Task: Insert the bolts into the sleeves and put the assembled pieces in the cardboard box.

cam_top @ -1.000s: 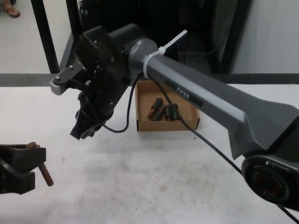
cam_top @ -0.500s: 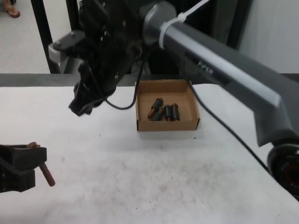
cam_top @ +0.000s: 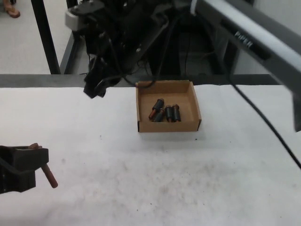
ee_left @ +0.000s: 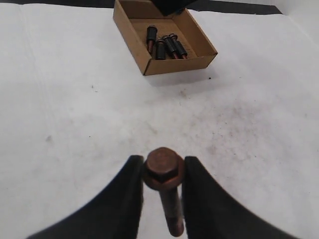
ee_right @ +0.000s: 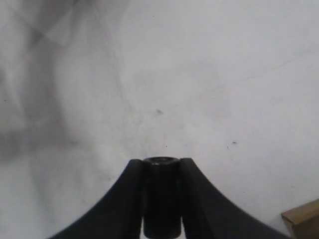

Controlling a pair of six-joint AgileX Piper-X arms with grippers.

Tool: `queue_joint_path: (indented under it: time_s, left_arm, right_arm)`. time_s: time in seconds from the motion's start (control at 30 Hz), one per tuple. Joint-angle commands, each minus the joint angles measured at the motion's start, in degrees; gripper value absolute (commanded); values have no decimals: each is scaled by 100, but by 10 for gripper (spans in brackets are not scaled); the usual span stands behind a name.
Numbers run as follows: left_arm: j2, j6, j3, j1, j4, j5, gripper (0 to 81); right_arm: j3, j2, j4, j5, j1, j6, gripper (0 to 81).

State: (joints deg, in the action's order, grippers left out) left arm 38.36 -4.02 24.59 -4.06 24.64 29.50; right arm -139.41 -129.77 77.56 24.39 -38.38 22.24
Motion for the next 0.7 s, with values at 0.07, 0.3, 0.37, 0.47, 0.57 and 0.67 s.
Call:
queue_joint_path:
  time_s: [0.07,0.3,0.37,0.47,0.57,0.67]
  left_arm:
    - [-63,-252,19,-13,-402,119,8]
    - [-63,-369,19,-13,-522,296,8]
    - [-63,-369,19,-13,-522,330,8]
    - [-63,-369,19,-13,-522,408,8]
    - [-63,-369,19,-13,-522,518,8]
    - [-63,-369,19,-13,-522,584,8]
  right_arm:
    - [86,432,110,84,17,-6,2]
    - [656,906,90,257,31,-6,2]
    - [1007,1099,-38,260,31,-18,2]
    - [1683,1494,-468,260,31,-131,2]
    - [2567,2002,-1173,260,31,-334,2]
    - [3652,2574,-2095,260,31,-662,2]
